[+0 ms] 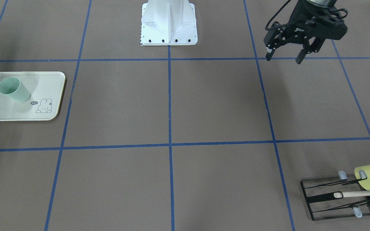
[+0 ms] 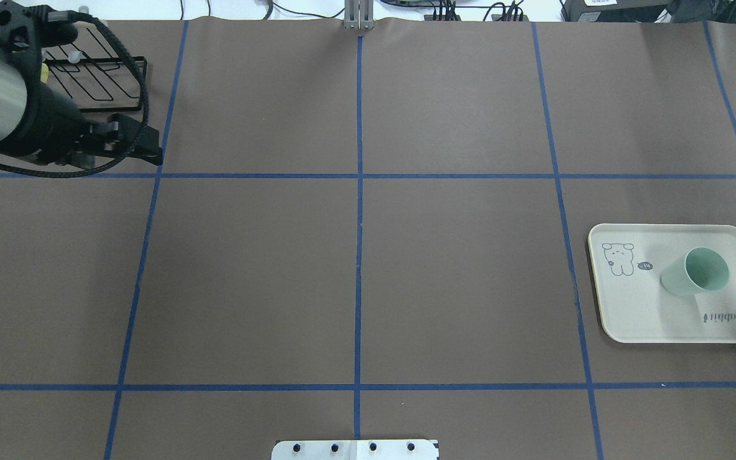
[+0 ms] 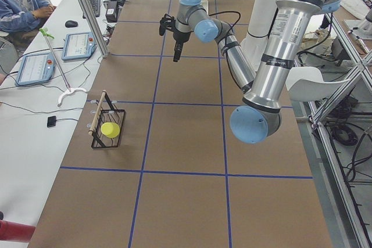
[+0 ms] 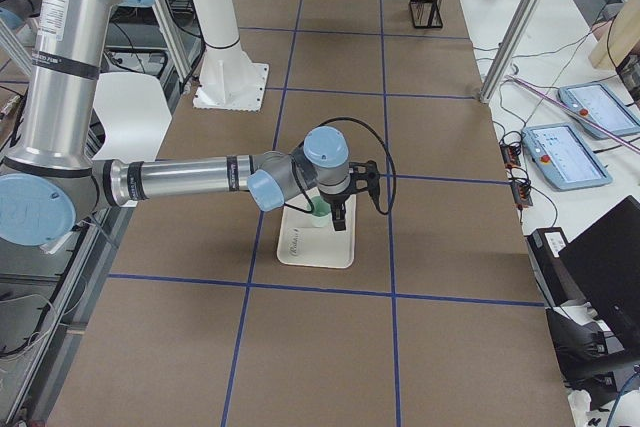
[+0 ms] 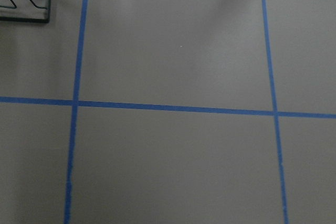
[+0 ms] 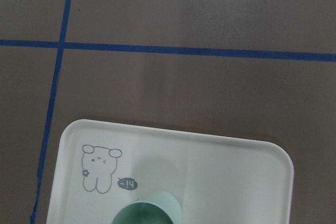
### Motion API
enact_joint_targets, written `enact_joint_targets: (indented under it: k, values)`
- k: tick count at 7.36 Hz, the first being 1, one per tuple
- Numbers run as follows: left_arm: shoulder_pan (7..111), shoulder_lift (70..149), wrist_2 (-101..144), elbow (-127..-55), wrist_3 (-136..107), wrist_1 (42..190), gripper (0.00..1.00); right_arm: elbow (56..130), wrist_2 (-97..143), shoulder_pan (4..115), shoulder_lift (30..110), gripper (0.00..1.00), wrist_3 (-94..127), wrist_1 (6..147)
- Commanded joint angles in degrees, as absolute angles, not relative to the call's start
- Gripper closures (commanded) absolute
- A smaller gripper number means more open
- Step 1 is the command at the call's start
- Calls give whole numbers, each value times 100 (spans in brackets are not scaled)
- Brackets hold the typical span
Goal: Left arm grabs green cup and hands to right arm on tray
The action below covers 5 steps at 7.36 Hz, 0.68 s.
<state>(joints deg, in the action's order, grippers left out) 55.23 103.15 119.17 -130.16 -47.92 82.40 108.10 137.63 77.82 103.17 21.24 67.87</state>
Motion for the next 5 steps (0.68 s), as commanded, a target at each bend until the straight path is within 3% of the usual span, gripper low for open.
enact_joint_targets:
  k: [1,5]
  values:
    - [6752,9295,12836,-12913,-2736,8253,0,10837,13781,8653,10310,0,491,7782]
    - [9364,8622,14019,-10675,1214,8236,0,10793,13772,8903,10283,0,211,8139]
